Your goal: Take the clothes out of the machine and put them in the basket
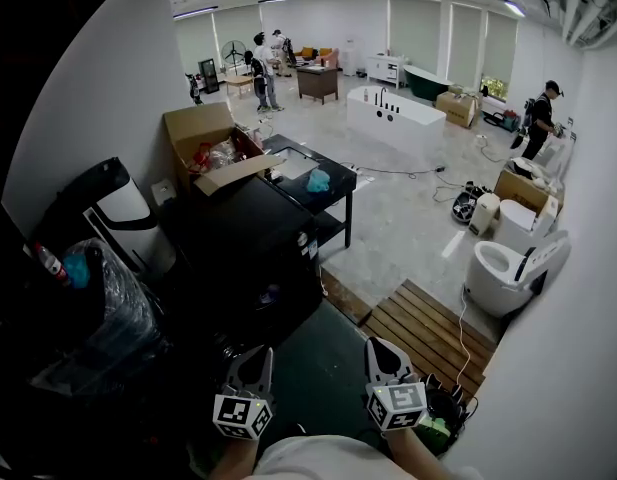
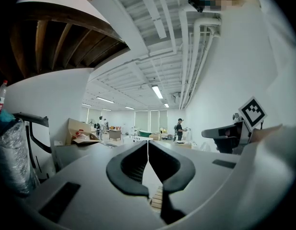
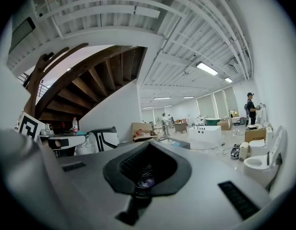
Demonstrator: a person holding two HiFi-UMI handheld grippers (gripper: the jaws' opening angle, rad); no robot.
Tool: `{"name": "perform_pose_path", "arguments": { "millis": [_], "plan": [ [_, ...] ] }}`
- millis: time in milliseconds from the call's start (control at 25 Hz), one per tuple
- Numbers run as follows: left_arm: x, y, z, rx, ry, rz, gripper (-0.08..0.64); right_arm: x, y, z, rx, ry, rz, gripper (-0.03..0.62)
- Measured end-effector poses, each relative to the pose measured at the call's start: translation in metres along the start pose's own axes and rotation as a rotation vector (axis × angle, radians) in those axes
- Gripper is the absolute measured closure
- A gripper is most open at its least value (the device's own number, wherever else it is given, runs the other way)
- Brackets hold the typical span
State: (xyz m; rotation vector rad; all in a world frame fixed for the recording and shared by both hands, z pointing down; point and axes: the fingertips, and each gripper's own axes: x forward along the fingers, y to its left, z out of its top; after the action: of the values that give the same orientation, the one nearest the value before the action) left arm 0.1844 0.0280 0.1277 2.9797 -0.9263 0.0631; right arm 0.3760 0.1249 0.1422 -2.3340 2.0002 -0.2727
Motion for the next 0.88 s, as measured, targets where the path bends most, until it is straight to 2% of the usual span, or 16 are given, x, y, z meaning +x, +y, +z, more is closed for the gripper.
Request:
{"name": "perform_pose_path", "arguments": {
  "millis": [280,360,520,800,880],
  "plan": [
    [-0.0044,-0.0043,0.0016,-0.004,-0.001,0.001,0.538,-0.0056,-0.0028,0.0057,-0.004,-0.018,-0.021,0.567],
    [-0.0055,-0.0049,0.002,-0.004,-0.001,0.001,0.538,-0.0066,-0.0021,0.0057,0.012,-0.027,-0.01,0.49],
    [-0.0062,-0.0047,0.0,-0.003,-0.002,0.001,0.538,-0.0071,-0.002,0.004,0.019,-0.037,-0.009,0.42],
    [-0.0031,-0.008,0.0002,-0.005,-0.003,-0.004,0.538,-0.0049,-0.0006,0.0049,0.021,-0.03,0.024,0.211],
    [-0.0029,-0.0087,0.0005,-0.004,0.0,-0.003,0.538,-0.0053,0.0001,0.0059,0.03,-0.023,0.031,0.179]
  ]
}}
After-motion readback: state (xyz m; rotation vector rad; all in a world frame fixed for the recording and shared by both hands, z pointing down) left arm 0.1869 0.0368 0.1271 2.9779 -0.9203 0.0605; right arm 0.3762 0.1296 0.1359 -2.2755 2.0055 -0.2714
